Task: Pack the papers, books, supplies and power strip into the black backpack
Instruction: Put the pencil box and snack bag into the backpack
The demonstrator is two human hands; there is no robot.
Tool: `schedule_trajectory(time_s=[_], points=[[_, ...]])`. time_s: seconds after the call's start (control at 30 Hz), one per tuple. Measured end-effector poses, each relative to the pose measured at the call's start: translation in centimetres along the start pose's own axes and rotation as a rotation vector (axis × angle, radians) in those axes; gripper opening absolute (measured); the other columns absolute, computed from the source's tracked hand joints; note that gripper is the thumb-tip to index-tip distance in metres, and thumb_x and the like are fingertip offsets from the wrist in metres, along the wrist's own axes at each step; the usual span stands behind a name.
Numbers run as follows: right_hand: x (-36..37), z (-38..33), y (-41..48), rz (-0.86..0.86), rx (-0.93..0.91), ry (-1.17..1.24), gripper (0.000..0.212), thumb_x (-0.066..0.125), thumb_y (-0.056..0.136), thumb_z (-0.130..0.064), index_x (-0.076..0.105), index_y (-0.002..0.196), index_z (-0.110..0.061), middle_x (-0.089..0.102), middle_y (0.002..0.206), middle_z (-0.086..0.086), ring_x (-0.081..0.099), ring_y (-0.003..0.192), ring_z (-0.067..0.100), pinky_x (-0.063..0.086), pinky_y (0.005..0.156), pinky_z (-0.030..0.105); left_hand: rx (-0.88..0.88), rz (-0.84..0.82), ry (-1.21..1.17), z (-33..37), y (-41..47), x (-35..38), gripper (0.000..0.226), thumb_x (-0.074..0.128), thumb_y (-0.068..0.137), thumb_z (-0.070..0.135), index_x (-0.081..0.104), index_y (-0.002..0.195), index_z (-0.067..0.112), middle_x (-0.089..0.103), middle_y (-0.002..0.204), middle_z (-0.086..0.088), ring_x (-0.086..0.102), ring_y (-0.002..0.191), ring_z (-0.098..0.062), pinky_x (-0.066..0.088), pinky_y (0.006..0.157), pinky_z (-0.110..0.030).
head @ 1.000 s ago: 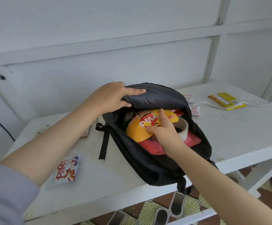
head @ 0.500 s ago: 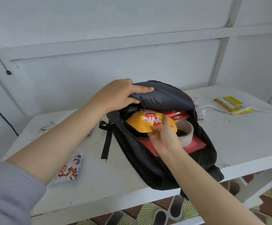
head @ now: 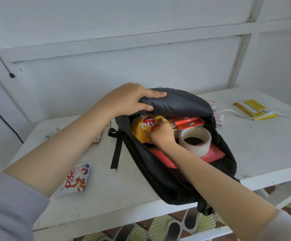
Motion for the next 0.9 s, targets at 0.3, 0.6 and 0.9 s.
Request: schedule_trajectory(time_s=[0.3, 0.6, 0.9], points=[[2.3, 0.0, 2.9, -0.069, -0.055, -0.159, 0.04, 0.05, 0.096, -0.029, 0.046, 0.126, -0.003, 0.06, 0.121, 0.013, 0.058, 0.111, 0.026, 0.037, 0.077, 0.022, -0.03, 0.023, -0.02, -0.9, -0.4, 0.6, 0.053, 0.061, 0.089, 0.028, 0.041, 0.132, 0.05, 0.053, 0.08, -0.009, 0.051, 0.079, -0.017, 0.031, 0.069, -0.025], [-0.4, 0.3, -2.5, -0.488, -0.096, -0.265, 0.062, 0.034, 0.1, -0.043, 0.011, 0.151, -0.015, 0.03, 0.153, 0.007, 0.032, 0.137, 0.025, 0.028, 0.107, 0.032, -0.069, 0.035, -0.073, -1.4, -0.3, 1.2, 0.049, 0.059, 0.09, 0.027, 0.043, 0.132, 0.049, 0.056, 0.085, 0.001, 0.051, 0.082, -0.012, 0.03, 0.062, -0.019], [-7.8, -1.3, -7.8, -0.492, -0.295, -0.182, 0.039, 0.05, 0.093, -0.035, 0.066, 0.109, -0.004, 0.071, 0.1, 0.008, 0.069, 0.087, 0.019, 0.053, 0.087, 0.042, -0.201, 0.118, -0.085, -1.2, -4.0, 4.9, 0.074, 0.065, 0.08, 0.047, 0.024, 0.141, 0.05, 0.053, 0.122, 0.003, 0.05, 0.111, -0.015, 0.044, 0.088, -0.031]])
Point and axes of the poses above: each hand's wrist, its own y-axis towards the middle knuckle, its own x-axis out of the palm, z = x × y, the point moved 3 cm from there along y, towards the middle knuckle
